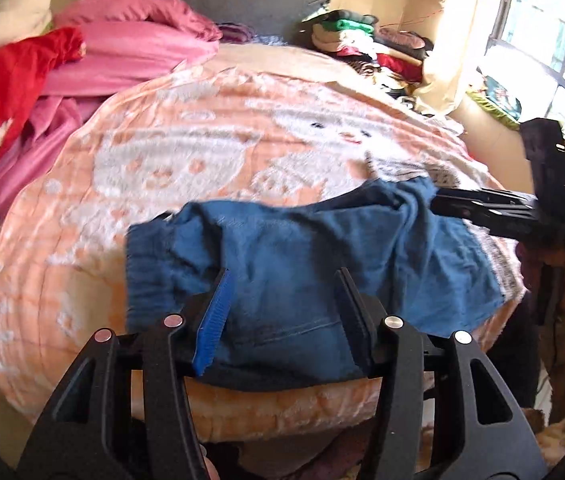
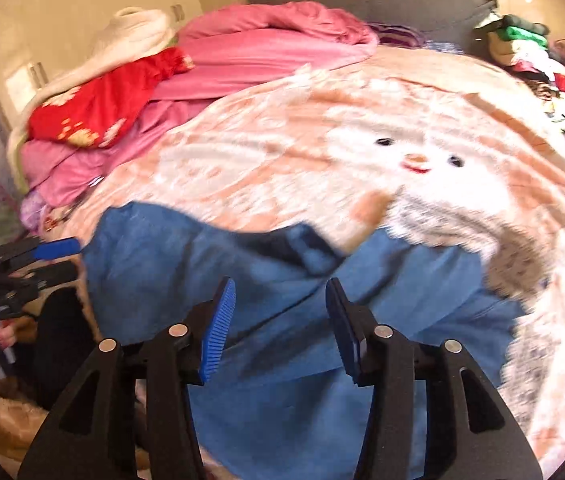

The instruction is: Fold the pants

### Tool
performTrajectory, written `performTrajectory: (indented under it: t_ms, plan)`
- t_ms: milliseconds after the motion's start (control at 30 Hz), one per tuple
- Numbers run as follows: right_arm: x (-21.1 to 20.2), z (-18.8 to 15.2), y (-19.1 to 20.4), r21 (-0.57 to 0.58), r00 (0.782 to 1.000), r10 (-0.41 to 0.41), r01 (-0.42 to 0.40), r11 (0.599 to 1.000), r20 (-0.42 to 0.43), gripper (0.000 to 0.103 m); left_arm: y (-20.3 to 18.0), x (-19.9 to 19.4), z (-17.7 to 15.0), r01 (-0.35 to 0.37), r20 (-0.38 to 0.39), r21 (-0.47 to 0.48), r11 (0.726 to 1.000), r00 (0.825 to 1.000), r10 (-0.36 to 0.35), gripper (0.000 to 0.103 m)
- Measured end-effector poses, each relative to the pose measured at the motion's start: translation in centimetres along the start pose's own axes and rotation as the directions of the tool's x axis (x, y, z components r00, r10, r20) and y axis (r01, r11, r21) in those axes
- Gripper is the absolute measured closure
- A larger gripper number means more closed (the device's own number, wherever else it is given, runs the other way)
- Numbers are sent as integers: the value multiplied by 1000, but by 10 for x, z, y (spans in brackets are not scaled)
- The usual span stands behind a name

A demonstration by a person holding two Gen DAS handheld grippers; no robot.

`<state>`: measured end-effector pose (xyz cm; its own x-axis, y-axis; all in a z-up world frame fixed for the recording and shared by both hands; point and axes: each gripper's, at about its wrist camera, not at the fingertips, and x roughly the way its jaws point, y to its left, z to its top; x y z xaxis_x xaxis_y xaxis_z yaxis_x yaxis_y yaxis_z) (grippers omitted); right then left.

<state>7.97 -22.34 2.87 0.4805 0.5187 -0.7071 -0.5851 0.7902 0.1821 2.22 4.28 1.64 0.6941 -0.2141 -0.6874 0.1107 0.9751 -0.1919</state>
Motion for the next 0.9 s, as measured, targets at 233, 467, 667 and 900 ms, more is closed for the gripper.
performTrajectory:
  t_ms: [233, 467, 667, 900]
  plan:
    - [18, 30, -51, 89, 994, -112, 113, 990, -15, 49, -59, 49, 7, 219, -108, 73, 973, 972, -211, 58]
    - [61, 51, -68, 67, 978, -185, 191, 979, -95, 47, -88, 105, -4, 288, -228, 24, 957, 934, -275, 58]
    - [104, 69, -75, 80, 963, -215, 230, 970, -162, 46, -94, 125, -7, 269, -260, 26, 963, 932, -254, 80]
    - [141, 74, -95, 104, 928, -286, 317, 942, -238, 45, -99, 129, -10, 285, -269, 55, 957, 927, -261, 80]
